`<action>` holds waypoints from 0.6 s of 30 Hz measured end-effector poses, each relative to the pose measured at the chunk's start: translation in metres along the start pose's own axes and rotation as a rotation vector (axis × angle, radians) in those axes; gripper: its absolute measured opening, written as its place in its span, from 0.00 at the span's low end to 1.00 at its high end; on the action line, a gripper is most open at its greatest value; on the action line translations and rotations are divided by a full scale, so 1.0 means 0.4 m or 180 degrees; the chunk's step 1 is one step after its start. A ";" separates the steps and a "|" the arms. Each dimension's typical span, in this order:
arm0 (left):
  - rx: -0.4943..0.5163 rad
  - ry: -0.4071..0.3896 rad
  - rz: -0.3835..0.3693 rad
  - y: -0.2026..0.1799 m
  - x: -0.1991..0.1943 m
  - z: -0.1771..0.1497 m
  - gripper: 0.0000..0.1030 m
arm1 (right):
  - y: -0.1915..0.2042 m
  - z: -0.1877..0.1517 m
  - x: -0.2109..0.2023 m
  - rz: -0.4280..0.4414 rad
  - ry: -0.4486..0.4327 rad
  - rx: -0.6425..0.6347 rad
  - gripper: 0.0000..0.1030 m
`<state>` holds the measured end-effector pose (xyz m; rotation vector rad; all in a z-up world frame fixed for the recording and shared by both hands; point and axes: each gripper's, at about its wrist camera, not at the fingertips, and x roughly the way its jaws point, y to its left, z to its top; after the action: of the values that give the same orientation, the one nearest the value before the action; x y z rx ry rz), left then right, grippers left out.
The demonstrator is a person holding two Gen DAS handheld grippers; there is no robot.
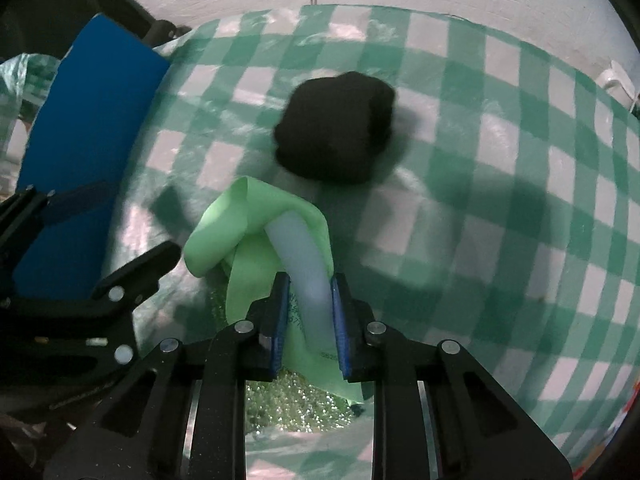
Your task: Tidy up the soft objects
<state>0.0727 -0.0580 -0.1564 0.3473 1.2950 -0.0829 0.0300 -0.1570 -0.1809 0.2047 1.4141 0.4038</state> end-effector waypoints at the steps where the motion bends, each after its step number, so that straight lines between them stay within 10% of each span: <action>1: -0.0021 0.0014 0.0001 0.008 0.004 -0.002 0.76 | 0.005 -0.002 -0.003 -0.0019 -0.0008 -0.0012 0.19; 18: 0.0132 0.0108 -0.0053 -0.039 0.016 -0.007 0.79 | -0.075 -0.041 -0.061 -0.0387 -0.0082 0.0353 0.28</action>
<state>0.0678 -0.0712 -0.1662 0.3749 1.3313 -0.1184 0.0157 -0.1957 -0.1726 0.2120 1.4168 0.2221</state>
